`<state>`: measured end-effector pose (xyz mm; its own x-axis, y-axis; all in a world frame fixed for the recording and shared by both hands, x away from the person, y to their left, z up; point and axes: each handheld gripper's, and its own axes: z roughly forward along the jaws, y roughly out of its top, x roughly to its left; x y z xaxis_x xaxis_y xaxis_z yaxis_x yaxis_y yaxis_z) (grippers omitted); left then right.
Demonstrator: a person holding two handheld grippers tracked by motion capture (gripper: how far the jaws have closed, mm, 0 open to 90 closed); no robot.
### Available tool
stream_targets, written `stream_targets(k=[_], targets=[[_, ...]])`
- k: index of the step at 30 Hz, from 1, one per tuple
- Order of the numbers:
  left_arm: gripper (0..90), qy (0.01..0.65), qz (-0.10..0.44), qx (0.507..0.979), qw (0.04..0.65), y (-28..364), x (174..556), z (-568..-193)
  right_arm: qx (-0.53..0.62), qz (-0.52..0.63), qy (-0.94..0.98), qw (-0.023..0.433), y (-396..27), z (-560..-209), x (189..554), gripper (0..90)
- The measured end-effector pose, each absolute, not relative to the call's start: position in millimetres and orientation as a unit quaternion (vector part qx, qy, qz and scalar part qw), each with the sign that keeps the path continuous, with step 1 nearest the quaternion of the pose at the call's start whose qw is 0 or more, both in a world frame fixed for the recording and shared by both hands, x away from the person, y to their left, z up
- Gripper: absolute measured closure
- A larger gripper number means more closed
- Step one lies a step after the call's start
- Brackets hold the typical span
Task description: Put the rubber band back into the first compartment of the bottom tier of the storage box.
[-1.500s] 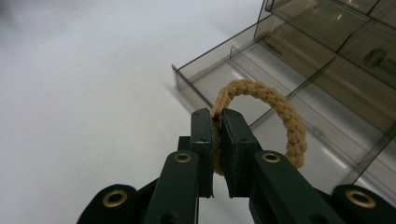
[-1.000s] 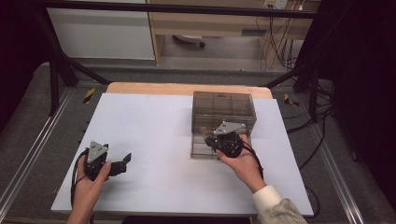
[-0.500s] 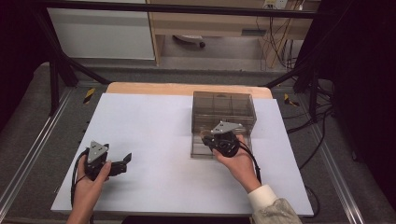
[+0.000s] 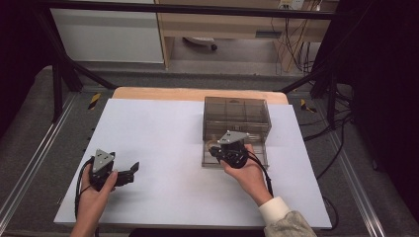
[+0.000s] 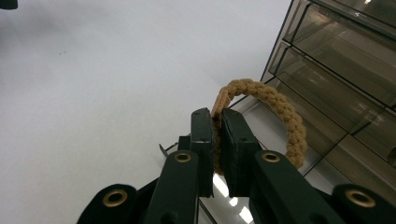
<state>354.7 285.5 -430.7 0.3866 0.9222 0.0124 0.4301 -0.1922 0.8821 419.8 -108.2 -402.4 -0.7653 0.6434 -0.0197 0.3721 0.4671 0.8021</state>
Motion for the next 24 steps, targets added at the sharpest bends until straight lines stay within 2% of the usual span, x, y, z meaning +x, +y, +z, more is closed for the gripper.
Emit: stream_targets(k=[24], targets=[[4.4, 0.47, 0.29, 0.719, 0.422, 284.9, 354.5, -430.9, 0.307, 0.422, 0.841, 0.143, -101.6, -406.3, 419.8, 84.2]])
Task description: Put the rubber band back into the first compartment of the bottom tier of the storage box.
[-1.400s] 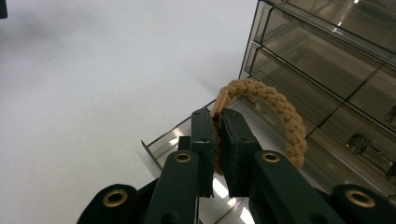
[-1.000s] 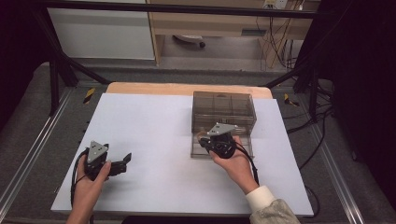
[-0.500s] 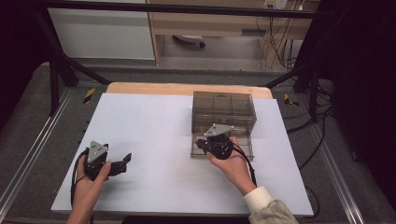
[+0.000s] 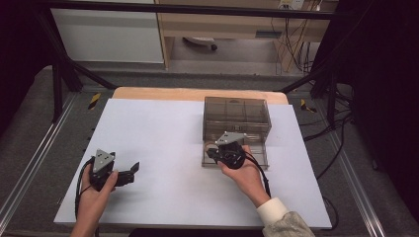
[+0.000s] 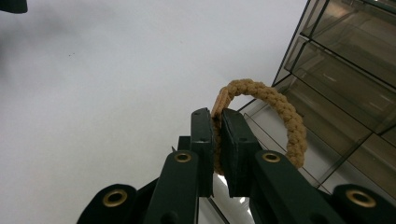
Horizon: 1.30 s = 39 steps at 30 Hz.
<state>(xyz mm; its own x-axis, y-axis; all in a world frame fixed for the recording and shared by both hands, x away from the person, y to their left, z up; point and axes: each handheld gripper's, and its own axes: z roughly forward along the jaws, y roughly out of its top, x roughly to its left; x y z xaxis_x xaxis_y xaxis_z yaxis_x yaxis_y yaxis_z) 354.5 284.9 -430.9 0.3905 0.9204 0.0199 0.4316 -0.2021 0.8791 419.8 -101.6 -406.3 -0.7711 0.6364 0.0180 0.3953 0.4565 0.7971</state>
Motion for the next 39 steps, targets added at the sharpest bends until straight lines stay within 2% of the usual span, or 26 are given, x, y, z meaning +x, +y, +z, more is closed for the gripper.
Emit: stream_targets(k=[39], targets=[[4.6, 0.47, 0.286, 0.721, 0.421, 284, 355, -432, 0.346, 0.405, 0.841, 0.097, -109, -424, 431, 83.1]])
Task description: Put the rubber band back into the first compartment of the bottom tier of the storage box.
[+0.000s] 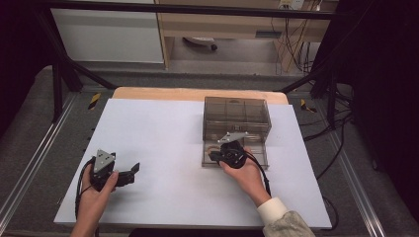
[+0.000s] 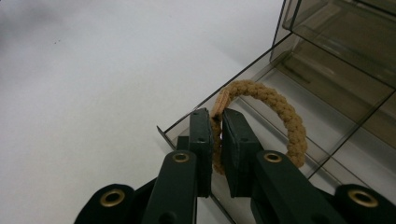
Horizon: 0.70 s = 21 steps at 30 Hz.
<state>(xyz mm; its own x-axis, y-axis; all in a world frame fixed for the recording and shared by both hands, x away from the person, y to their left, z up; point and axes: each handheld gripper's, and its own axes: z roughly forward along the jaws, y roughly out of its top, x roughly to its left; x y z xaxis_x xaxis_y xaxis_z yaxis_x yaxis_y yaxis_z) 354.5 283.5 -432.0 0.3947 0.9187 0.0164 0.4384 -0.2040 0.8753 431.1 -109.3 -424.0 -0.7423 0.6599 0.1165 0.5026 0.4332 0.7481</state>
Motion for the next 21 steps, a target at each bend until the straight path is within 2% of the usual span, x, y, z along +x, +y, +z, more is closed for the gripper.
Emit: stream_targets(k=[8, 12, 21], targets=[[4.8, 0.47, 0.289, 0.722, 0.418, 284.4, 354.5, -431.5, 0.351, 0.399, 0.842, 0.094, -109.7, -426.0, 431.4, 82.5], [4.8, 0.471, 0.289, 0.721, 0.418, 284.7, 354.5, -431.6, 0.352, 0.398, 0.841, 0.097, -109.6, -427.0, 431.6, 76.2], [4.8, 0.47, 0.289, 0.722, 0.418, 284.4, 354.4, -431.4, 0.352, 0.402, 0.838, 0.108, -110.4, -425.2, 430.8, 73.8]])
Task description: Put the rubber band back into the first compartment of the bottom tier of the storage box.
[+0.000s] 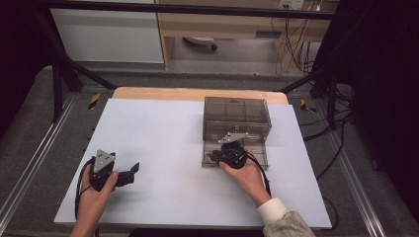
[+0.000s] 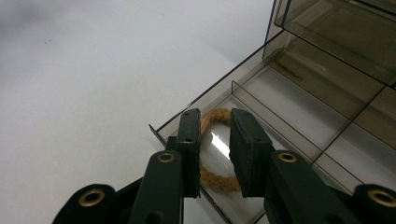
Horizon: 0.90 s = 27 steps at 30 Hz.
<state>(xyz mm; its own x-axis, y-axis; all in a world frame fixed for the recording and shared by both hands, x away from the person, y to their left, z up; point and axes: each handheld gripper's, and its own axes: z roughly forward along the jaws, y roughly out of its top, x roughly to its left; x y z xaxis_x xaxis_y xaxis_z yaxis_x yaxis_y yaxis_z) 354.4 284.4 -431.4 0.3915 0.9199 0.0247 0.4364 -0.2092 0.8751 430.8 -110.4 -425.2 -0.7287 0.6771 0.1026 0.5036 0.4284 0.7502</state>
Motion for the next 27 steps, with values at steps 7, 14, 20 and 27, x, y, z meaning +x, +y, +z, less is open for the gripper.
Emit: stream_targets(k=[7, 14, 20, 27], targets=[[4.8, 0.469, 0.29, 0.721, 0.419, 284, 354, -431, 0.357, 0.404, 0.835, 0.111, -113, -424, 429, 69.8], [4.8, 0.469, 0.29, 0.721, 0.419, 284, 354, -431, 0.364, 0.405, 0.828, 0.131, -117, -418, 425, 62.2], [4.8, 0.47, 0.289, 0.72, 0.42, 285, 354, -431, 0.367, 0.404, 0.823, 0.155, -122, -415, 422, 50.7], [4.8, 0.471, 0.291, 0.719, 0.42, 285, 354, -431, 0.373, 0.405, 0.817, 0.173, -130, -412, 417, 30.5]])
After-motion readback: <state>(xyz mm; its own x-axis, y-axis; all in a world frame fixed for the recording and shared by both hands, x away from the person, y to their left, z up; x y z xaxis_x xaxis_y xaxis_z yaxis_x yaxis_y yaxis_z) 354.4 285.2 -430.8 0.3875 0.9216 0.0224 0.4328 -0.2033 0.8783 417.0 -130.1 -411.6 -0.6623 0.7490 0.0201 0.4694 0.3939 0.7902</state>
